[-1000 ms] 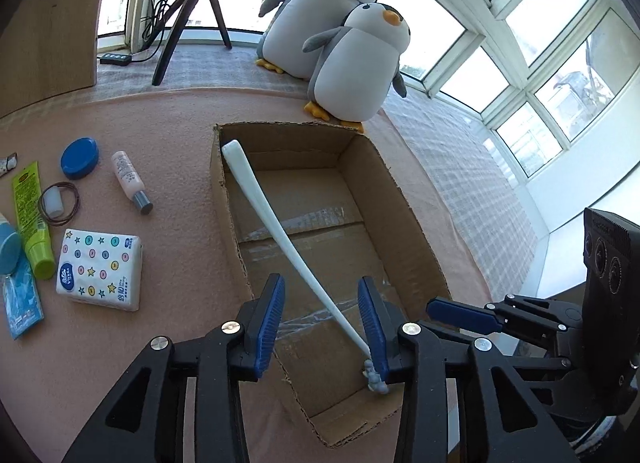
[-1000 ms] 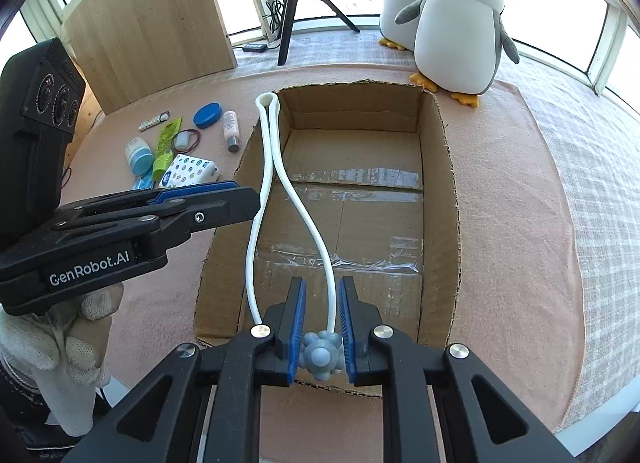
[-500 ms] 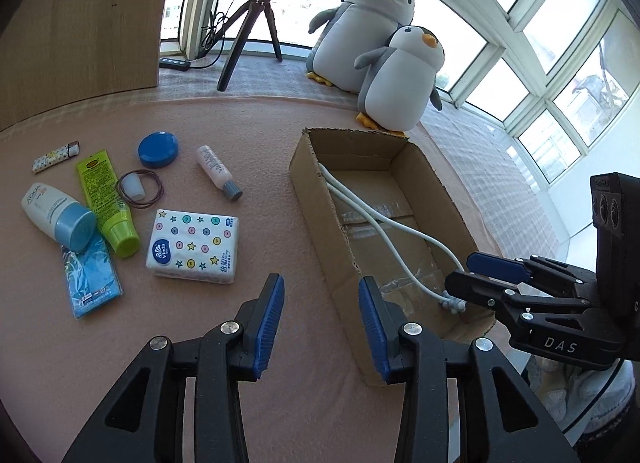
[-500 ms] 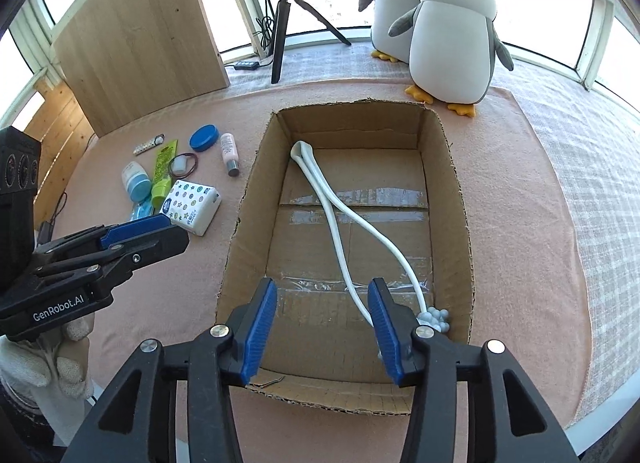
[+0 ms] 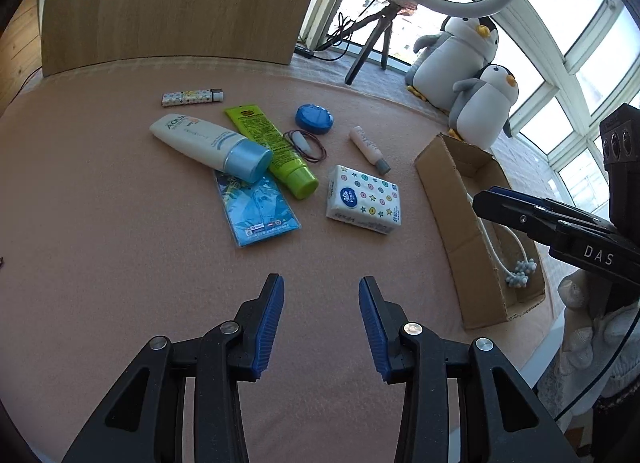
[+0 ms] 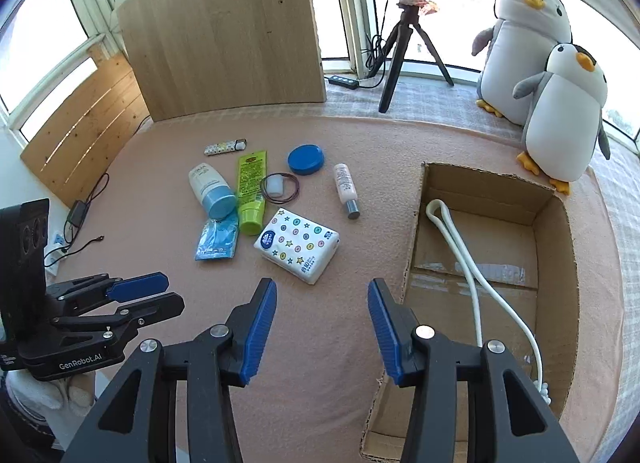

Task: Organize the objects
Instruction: 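Move the right gripper to the white AQUA sunscreen tube, then grasp the AQUA tube by its blue cap end with the right gripper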

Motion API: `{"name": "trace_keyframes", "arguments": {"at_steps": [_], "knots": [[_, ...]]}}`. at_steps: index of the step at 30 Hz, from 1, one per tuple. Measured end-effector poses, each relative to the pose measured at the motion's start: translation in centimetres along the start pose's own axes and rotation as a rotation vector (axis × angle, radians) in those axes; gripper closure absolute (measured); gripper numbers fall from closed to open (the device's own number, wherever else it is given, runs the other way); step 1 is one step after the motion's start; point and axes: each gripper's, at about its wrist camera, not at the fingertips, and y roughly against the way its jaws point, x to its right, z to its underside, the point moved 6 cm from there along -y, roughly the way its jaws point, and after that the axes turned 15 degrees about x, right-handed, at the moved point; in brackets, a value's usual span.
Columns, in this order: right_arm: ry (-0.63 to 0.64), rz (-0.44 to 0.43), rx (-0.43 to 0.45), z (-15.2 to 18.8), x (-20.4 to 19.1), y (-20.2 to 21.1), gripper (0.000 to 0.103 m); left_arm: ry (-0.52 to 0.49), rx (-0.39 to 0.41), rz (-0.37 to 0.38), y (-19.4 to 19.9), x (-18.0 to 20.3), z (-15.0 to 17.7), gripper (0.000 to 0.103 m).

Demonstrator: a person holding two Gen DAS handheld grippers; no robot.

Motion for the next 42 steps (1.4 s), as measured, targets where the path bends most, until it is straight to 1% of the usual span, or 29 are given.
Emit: {"name": "trace_keyframes", "arguments": {"at_steps": [3, 7, 10, 17, 20, 23, 30, 33, 38, 42], "knots": [[0.014, -0.045, -0.017, -0.9, -2.6, -1.7, 0.059, 0.029, 0.006, -0.03, 1.2, -3.1, 0.2, 0.061], [0.002, -0.114, -0.07, -1.5, -5.6, -4.5, 0.059, 0.048, 0.016, -0.066, 2.6, -6.3, 0.2, 0.061], [-0.006, -0.156, -0.112, -2.0, -7.6, -6.6, 0.059, 0.073, 0.017, -0.079, 3.2, -8.2, 0.2, 0.061], [-0.021, -0.207, -0.157, -4.3, -10.7, -11.3, 0.059, 0.107, 0.011, -0.105, 4.4, -11.5, 0.8, 0.061], [-0.032, -0.213, -0.185, -4.9, -11.7, -13.8, 0.059, 0.125, 0.012, -0.12, 4.9, -13.0, 1.0, 0.061], [-0.028, -0.201, -0.202, -5.2, -12.5, -16.4, 0.06, 0.143, 0.017, -0.141, 5.8, -14.6, 1.1, 0.061], [-0.054, -0.169, -0.24, -5.3, -12.6, -21.3, 0.06, 0.181, 0.028, -0.175, 6.8, -17.5, 1.3, 0.061], [-0.061, -0.174, -0.263, -5.1, -12.9, -22.2, 0.06, 0.194, 0.03, -0.177, 6.9, -18.0, 1.3, 0.061], [-0.061, -0.197, -0.283, -4.5, -14.0, -22.4, 0.061, 0.201, 0.026, -0.167, 6.7, -18.2, 1.4, 0.061], [-0.032, -0.2, -0.297, -4.0, -15.0, -22.7, 0.061, 0.199, 0.027, -0.162, 6.6, -17.8, 1.4, 0.061]]}}
